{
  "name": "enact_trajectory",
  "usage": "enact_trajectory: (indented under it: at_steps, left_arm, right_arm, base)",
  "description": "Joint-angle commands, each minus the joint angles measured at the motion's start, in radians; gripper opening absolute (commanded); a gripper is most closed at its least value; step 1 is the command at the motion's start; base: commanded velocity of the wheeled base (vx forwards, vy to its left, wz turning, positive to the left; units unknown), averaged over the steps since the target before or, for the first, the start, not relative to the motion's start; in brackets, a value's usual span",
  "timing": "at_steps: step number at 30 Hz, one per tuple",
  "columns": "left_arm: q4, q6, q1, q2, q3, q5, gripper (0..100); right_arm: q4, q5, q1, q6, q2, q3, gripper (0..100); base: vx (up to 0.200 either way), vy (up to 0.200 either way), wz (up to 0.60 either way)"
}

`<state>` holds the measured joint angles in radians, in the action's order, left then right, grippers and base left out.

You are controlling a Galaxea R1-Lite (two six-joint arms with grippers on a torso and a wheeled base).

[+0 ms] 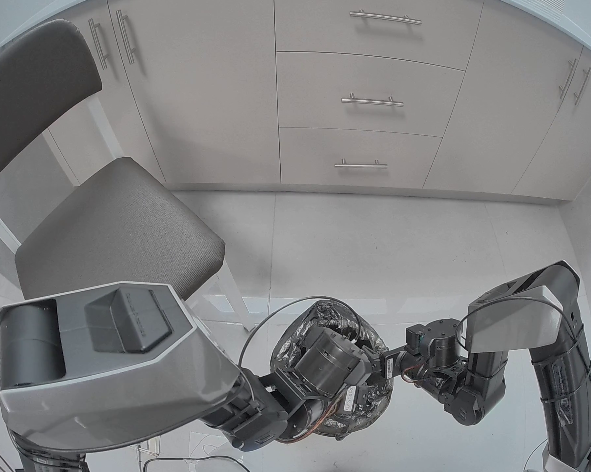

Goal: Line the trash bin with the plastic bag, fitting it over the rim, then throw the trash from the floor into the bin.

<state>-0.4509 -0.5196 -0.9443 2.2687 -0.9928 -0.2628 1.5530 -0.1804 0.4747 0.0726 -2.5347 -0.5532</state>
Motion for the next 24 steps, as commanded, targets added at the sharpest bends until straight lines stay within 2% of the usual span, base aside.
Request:
enact_trajectory:
  at_steps: [1, 9, 24]
  left_arm:
    - [-0.061, -0.005, 0.036, -0.015, 0.051, 0.000, 100]
    - [-0.074, -0.005, 0.059, -0.005, 0.054, 0.022, 100]
    - [-0.077, -0.005, 0.065, 0.006, 0.054, 0.023, 100]
  right_arm:
    - [0.018, 0.030, 0.005, -0.027, 0.001, 0.032, 100]
    - [-0.036, 0.035, 0.007, -0.057, -0.016, 0.036, 100]
    - [-0.024, 0.015, -0.031, -0.057, -0.049, 0.035, 100]
  base:
    - [0.000, 0.000, 0.00]
    - [0.000, 0.000, 0.00]
    - [0.000, 0.000, 0.00]
